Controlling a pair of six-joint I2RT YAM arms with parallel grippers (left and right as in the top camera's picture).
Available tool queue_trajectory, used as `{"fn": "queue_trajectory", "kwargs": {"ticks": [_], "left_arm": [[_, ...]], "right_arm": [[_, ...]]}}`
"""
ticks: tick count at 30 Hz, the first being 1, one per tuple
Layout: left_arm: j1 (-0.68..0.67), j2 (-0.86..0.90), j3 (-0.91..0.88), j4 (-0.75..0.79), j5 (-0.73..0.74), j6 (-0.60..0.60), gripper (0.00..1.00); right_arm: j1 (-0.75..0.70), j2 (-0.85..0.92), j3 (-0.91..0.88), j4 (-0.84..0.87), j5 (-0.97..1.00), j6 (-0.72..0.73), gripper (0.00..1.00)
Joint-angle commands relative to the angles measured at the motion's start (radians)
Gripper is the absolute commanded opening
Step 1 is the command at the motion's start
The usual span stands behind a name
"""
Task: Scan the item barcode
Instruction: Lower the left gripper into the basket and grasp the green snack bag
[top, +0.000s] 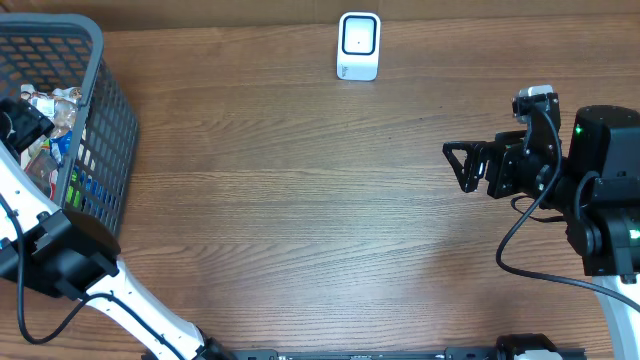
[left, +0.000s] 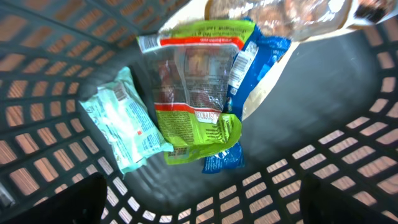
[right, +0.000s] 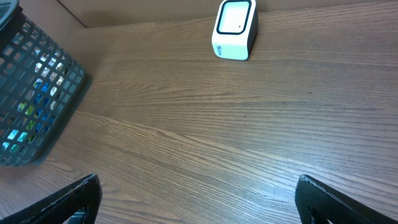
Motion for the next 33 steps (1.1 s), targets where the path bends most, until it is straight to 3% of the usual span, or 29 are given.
{"fn": "queue_trajectory", "kwargs": {"ticks": [1, 9, 14, 20, 24, 33], "left_arm": [[0.003, 0.035, 0.014, -0.019, 0.016, -0.013, 0.87], [0.004, -0.004, 0.013, -0.074, 0.033, -0.027, 0.87], [0.005, -0.109, -0.026, -0.074, 0.040, -0.034, 0.94], [0.034, -0.232, -0.118, -0.061, -0.015, -0.073, 0.94], [0.065, -0.258, -0.163, 0.010, 0.016, -0.060, 0.92], [0.068, -0.258, -0.467, 0.386, 0.076, -0.031, 0.88]], "right_arm": [[0.006, 0.000, 0.033, 0.005, 0.006, 0.004, 1.00], [0.006, 0.000, 0.033, -0.002, 0.006, 0.004, 1.00], [0.006, 0.000, 0.033, -0.023, 0.006, 0.004, 1.00], [0.006, 0.000, 0.033, -0.032, 0.006, 0.003, 1.00], [0.006, 0.000, 0.033, -0.032, 0.006, 0.003, 1.00], [0.006, 0.002, 0.033, -0.032, 0.006, 0.003, 1.00]]}}
